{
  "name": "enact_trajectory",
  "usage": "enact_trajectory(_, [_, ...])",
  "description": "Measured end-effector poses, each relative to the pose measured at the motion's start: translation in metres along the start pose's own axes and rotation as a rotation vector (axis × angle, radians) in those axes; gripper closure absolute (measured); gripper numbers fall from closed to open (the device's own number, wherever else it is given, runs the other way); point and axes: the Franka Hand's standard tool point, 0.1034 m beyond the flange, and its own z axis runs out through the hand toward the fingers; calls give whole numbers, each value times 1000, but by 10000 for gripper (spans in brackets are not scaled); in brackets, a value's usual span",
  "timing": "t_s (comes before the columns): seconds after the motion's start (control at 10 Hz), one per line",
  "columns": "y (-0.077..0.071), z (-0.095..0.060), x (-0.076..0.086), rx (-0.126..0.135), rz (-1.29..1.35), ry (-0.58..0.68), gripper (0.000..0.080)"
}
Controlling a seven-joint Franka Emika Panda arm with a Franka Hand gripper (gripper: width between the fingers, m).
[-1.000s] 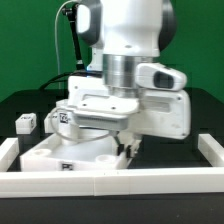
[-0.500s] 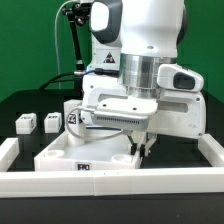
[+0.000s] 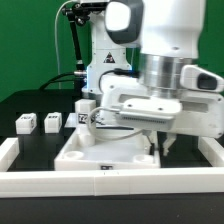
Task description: Assemble square table
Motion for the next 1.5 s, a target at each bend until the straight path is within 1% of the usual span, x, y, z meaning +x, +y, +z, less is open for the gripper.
enact_trajectory(0.1, [6,-1,1,5,-14,6,739])
enact_trajectory(0.2, [4,-1,1,5,-11,6,739])
enact_trajectory(0.5, [4,-1,1,9,-15,8,739])
enact_trajectory(0.6, [13,-2,7,24,-37,27,739])
enact_trajectory(0.7, [25,-5,10,18,-58,30,739])
enact_trajectory(0.8, [33,-8,14,29,-88,47,739])
enact_trajectory(1.0, [52,-9,19,20,-123,51,739])
enact_trajectory(1.2, [48,-7,19,21,-116,54,739])
enact_trajectory(1.5, [48,-6,20,21,-117,56,739])
